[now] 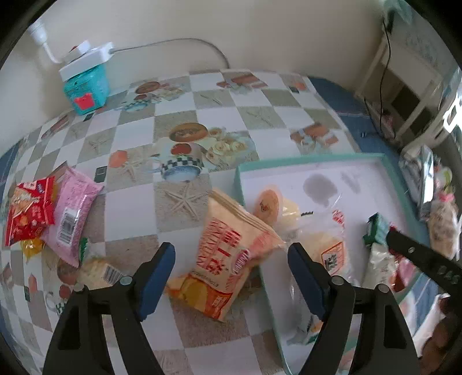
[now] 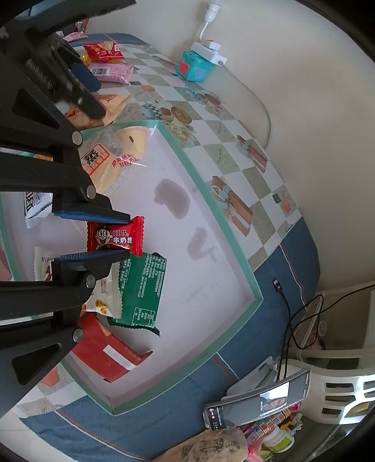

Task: Organize snacks
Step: 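Carry roll-cake bag and red candy over the tray, then open both tools to drop roll-cake bag and red candy into tray, then move both tools back toward the snack pile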

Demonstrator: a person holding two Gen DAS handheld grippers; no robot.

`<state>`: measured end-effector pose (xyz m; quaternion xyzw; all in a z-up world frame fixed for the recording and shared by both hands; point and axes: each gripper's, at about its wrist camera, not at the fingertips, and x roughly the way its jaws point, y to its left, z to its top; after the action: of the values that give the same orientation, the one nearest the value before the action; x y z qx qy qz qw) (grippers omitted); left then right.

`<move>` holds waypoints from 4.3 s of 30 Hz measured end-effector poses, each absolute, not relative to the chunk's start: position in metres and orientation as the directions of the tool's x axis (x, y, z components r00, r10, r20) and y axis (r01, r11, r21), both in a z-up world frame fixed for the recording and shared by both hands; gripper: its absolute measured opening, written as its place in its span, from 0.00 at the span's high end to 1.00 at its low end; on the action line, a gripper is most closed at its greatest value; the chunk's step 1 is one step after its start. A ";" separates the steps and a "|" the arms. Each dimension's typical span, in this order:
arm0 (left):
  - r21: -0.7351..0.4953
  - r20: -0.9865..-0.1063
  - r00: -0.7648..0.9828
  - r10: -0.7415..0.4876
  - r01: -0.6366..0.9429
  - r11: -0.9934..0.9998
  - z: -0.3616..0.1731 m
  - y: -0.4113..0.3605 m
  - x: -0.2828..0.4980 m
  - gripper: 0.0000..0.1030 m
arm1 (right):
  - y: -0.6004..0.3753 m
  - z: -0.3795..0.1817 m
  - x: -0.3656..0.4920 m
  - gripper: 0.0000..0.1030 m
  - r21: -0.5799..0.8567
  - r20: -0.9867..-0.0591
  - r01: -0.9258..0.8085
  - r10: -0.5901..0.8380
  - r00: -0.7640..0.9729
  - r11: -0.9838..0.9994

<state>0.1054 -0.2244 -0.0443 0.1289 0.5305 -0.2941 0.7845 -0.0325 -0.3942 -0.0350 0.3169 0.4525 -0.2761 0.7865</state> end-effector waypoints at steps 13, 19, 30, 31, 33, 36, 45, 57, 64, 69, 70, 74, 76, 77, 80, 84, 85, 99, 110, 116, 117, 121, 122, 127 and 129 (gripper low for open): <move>-0.074 -0.940 0.282 -0.192 0.378 0.923 -0.076 -0.194 0.138 0.27 | -0.401 -0.045 -0.031 0.82 0.249 -0.896 0.736 -0.139 0.422 0.629; -0.078 -0.948 0.261 -0.184 0.370 0.926 -0.080 -0.196 0.136 0.64 | -0.401 -0.045 -0.030 0.82 0.249 -0.896 0.735 -0.138 0.422 0.630; -0.143 -0.856 0.389 -0.340 0.454 0.879 0.002 -0.212 0.116 0.64 | -0.408 -0.044 -0.033 0.82 0.253 -0.893 0.748 -0.149 0.425 0.614; -0.148 -0.847 0.389 -0.362 0.482 0.864 0.008 -0.221 0.107 0.64 | -0.409 -0.044 -0.035 0.82 0.254 -0.892 0.752 -0.153 0.425 0.609; -0.152 -0.841 0.378 -0.387 0.522 0.839 0.011 -0.238 0.095 0.64 | -0.415 -0.043 -0.039 0.82 0.255 -0.890 0.763 -0.165 0.426 0.594; -0.150 -0.841 0.344 -0.417 0.593 0.791 0.011 -0.269 0.074 0.64 | -0.424 -0.040 -0.048 0.82 0.244 -0.884 0.784 -0.202 0.422 0.570; -0.157 -0.847 0.292 -0.443 0.659 0.736 -0.011 -0.311 0.044 0.64 | -0.455 -0.037 -0.073 0.82 0.274 -0.862 0.839 -0.266 0.431 0.471; -0.209 -0.808 0.320 -0.495 0.631 0.747 -0.021 -0.319 0.060 0.59 | -0.466 -0.047 -0.054 0.79 0.280 -0.831 0.824 -0.305 0.465 0.492; -0.200 -0.809 0.344 -0.478 0.602 0.773 -0.013 -0.309 0.070 0.31 | -0.467 -0.055 -0.053 0.71 0.298 -0.845 0.830 -0.275 0.459 0.471; -0.154 -0.838 0.382 -0.389 0.518 0.841 -0.008 -0.283 0.087 0.16 | -0.461 -0.054 -0.052 0.31 0.263 -0.862 0.834 -0.270 0.429 0.484; -0.146 -0.847 0.385 -0.367 0.495 0.857 -0.008 -0.277 0.092 0.15 | -0.459 -0.052 -0.051 0.28 0.255 -0.864 0.832 -0.270 0.424 0.492; -0.112 -0.877 0.388 -0.281 0.405 0.907 -0.014 -0.248 0.105 0.06 | -0.444 -0.041 -0.047 0.09 0.231 -0.864 0.814 -0.273 0.423 0.533; -0.103 -0.888 0.388 -0.246 0.353 0.930 -0.014 -0.231 0.109 0.06 | -0.437 -0.034 -0.047 0.00 0.226 -0.859 0.808 -0.279 0.429 0.544; -0.103 -0.891 0.388 -0.235 0.332 0.938 -0.014 -0.223 0.110 0.06 | -0.432 -0.030 -0.047 0.00 0.227 -0.855 0.804 -0.283 0.434 0.549; -0.113 -0.895 0.390 -0.217 0.272 0.956 -0.010 -0.197 0.111 0.06 | -0.416 -0.017 -0.049 0.00 0.209 -0.848 0.799 -0.303 0.435 0.564; -0.131 -0.890 0.403 -0.214 0.224 0.966 0.002 -0.164 0.109 0.05 | -0.395 -0.003 -0.049 0.00 0.207 -0.835 0.778 -0.308 0.457 0.593; -0.135 -0.886 0.414 -0.210 0.203 0.970 0.006 -0.151 0.109 0.05 | -0.389 0.001 -0.049 0.00 0.202 -0.831 0.773 -0.313 0.460 0.601; -0.023 -0.913 0.408 -0.005 -0.039 0.999 0.011 -0.014 0.117 0.05 | -0.294 0.020 -0.031 0.00 0.145 -0.811 0.682 -0.309 0.497 0.717; -0.011 -0.919 0.389 0.070 -0.201 0.980 0.006 0.075 0.138 0.05 | -0.227 0.006 0.011 0.00 0.162 -0.831 0.595 -0.216 0.512 0.787; -0.003 -0.928 0.359 0.100 -0.276 0.961 -0.006 0.113 0.144 0.05 | -0.197 -0.004 0.032 0.00 0.173 -0.840 0.546 -0.167 0.516 0.819; -0.003 -0.930 0.353 0.104 -0.290 0.957 -0.008 0.119 0.145 0.05 | -0.194 -0.004 0.034 0.00 0.176 -0.841 0.542 -0.160 0.517 0.822; -0.015 -0.935 0.338 0.108 -0.344 0.939 -0.014 0.135 0.146 0.05 | -0.186 -0.011 0.044 0.00 0.162 -0.850 0.531 -0.156 0.503 0.832; -0.017 -0.936 0.334 0.108 -0.351 0.936 -0.015 0.137 0.147 0.05 | -0.185 -0.013 0.047 0.00 0.154 -0.853 0.531 -0.159 0.497 0.833; -0.013 -0.946 0.309 0.103 -0.352 0.936 -0.025 0.137 0.153 0.05 | -0.183 -0.024 0.059 0.00 0.146 -0.870 0.521 -0.142 0.473 0.841; -0.001 -0.949 0.296 0.108 -0.348 0.937 -0.031 0.132 0.157 0.05 | -0.182 -0.029 0.066 0.00 0.144 -0.875 0.512 -0.133 0.466 0.847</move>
<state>0.1575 0.1323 -0.0311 -0.1041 0.5759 0.1429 0.7982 0.0657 -0.1823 -0.0294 0.1980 0.4793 -0.1935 0.8329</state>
